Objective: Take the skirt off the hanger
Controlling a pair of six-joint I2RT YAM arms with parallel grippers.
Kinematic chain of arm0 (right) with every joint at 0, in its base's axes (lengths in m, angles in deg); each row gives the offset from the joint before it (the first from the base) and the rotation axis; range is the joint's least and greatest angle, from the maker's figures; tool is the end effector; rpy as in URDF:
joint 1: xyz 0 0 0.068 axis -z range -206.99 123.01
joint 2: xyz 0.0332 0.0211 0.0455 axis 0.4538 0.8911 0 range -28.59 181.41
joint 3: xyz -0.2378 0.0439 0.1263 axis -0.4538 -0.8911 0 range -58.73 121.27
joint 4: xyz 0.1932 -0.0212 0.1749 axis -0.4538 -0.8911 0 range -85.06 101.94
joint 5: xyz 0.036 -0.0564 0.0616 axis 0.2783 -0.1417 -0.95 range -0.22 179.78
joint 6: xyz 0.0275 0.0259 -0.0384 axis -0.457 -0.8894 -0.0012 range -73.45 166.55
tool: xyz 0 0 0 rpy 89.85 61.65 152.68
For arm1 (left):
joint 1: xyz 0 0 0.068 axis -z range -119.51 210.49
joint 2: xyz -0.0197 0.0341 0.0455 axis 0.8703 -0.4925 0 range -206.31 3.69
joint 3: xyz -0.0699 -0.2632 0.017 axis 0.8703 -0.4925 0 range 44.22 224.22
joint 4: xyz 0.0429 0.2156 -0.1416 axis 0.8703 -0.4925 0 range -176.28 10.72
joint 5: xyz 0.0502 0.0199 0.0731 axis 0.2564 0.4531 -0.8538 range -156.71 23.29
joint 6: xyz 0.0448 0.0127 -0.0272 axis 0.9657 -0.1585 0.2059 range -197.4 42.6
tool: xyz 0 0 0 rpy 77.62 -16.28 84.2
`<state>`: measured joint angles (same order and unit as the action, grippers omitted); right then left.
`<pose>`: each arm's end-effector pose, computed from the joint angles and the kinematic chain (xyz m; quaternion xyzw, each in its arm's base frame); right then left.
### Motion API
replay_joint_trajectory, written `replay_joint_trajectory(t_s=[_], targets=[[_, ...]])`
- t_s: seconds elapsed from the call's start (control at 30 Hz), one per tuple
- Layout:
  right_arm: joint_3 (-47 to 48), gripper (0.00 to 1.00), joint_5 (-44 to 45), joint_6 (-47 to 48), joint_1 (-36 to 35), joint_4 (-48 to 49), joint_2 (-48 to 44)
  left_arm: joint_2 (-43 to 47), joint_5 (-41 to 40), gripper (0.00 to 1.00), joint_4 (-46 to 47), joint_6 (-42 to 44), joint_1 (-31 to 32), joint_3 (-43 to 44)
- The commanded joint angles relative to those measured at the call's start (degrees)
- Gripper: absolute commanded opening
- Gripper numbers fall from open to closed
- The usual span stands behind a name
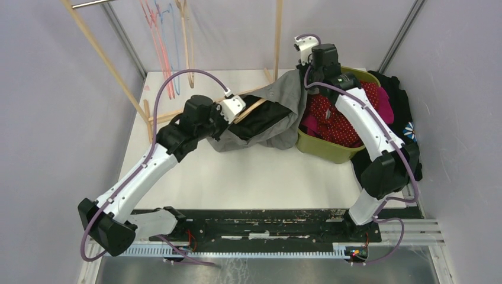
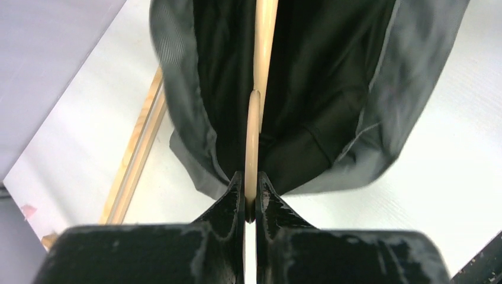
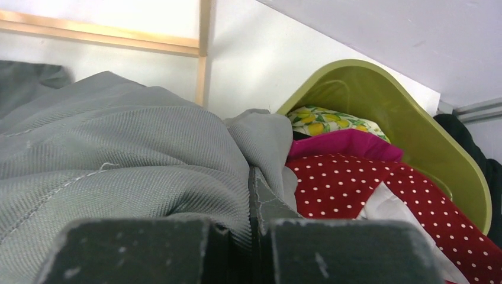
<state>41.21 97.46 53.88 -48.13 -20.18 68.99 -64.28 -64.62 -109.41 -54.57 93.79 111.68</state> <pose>0.3674 0.1369 0.3910 -0.1797 0.8448 0.0028 0.5040 0.2173 -0.1441 0.3603 0.4166 0.7623 -0.0610 0.4916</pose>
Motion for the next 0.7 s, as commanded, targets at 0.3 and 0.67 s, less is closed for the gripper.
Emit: replay_joint_trajectory(t_s=[0.3,0.67], targets=[[8.93,0.01,-8.35,-7.43,16.36,1.55,7.10,11.97,-4.47,0.03,-3.21,-1.80,-4.03,-11.11],[3.40,0.01,-14.02,-12.78,11.64,3.78,8.01,1.89,-1.82,0.03,14.39,-2.34,-4.13,-0.37]])
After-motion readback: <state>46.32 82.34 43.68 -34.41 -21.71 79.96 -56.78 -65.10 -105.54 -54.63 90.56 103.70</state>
